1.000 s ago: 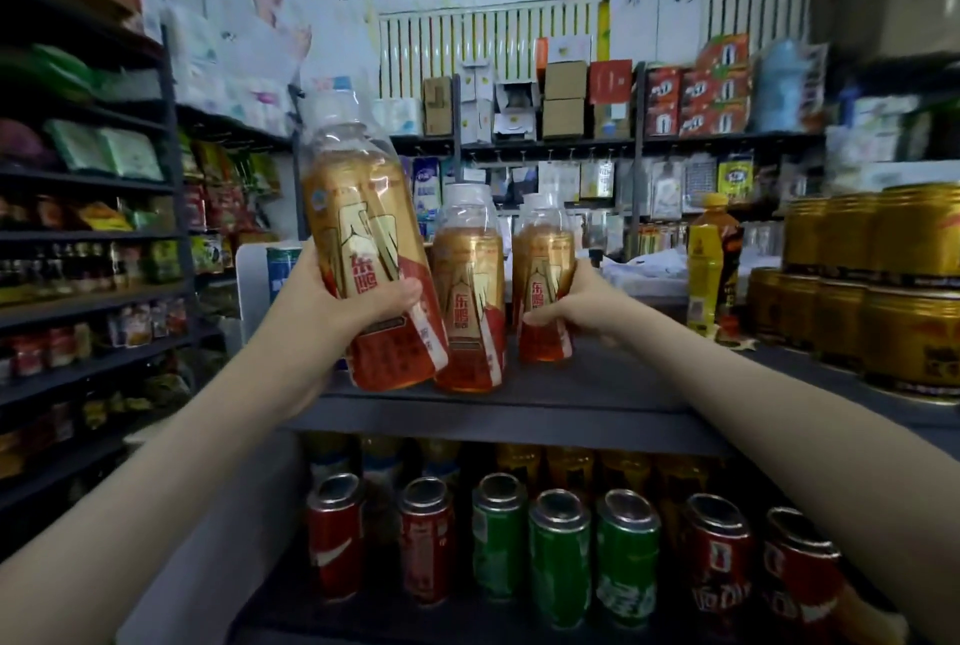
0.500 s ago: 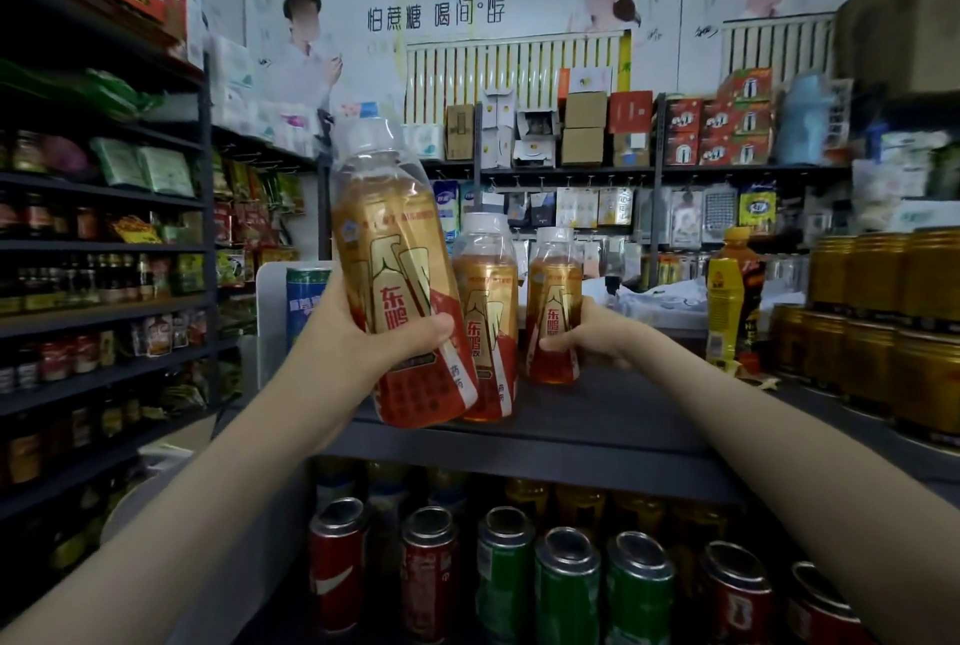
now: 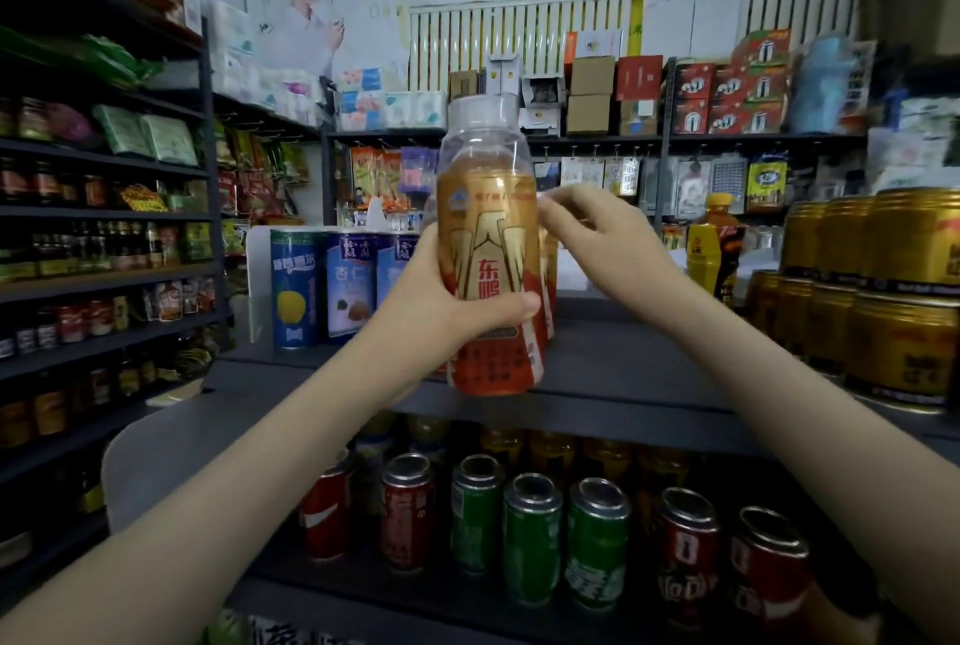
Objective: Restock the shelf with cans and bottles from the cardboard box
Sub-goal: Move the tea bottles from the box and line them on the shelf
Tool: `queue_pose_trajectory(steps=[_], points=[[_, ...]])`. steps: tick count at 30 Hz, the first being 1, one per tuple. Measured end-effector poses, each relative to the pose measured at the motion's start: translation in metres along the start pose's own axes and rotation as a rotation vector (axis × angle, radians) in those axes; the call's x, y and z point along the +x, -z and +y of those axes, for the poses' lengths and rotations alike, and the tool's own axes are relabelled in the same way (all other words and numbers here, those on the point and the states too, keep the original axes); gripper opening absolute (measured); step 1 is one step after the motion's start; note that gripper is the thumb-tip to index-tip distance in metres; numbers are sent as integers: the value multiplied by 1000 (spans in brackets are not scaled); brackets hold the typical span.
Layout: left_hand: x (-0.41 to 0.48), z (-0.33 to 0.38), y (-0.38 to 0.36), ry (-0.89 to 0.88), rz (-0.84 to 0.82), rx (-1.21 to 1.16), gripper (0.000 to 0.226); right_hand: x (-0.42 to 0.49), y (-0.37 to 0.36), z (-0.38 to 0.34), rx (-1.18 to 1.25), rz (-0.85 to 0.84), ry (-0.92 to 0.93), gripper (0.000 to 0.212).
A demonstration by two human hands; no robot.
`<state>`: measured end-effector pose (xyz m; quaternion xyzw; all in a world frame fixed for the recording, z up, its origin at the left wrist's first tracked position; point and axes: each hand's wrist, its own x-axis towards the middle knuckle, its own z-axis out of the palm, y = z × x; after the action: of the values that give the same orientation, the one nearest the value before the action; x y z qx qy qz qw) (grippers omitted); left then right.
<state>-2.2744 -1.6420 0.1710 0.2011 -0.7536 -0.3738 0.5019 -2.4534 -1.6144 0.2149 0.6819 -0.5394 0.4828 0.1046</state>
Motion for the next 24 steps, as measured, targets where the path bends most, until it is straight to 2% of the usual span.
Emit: queue_pose_trajectory(steps=[3, 5, 10, 13, 15, 17, 19, 24], points=[[7, 1, -17, -23, -7, -13, 81, -20, 20, -16, 421, -333, -148, 52], [11, 2, -26, -43, -35, -32, 77, -28, 21, -15, 486, -430, -188, 56], [18, -1, -35, -62, -78, 55, 80, -32, 20, -4, 601, -378, -236, 52], [12, 1, -32, -45, -73, 152, 75, -31, 20, 0, 678, -370, -255, 47], [6, -4, -27, -158, 54, 321, 77, -27, 18, 5, 648, -355, -264, 44], [3, -14, -17, -328, 270, 437, 76, -19, 11, 17, 573, -288, -313, 38], [6, -32, -6, -406, 388, 527, 72, -9, 3, 31, 534, -235, -392, 35], [22, -72, 7, -276, 307, 656, 87, 8, -24, 54, 500, -243, -522, 26]])
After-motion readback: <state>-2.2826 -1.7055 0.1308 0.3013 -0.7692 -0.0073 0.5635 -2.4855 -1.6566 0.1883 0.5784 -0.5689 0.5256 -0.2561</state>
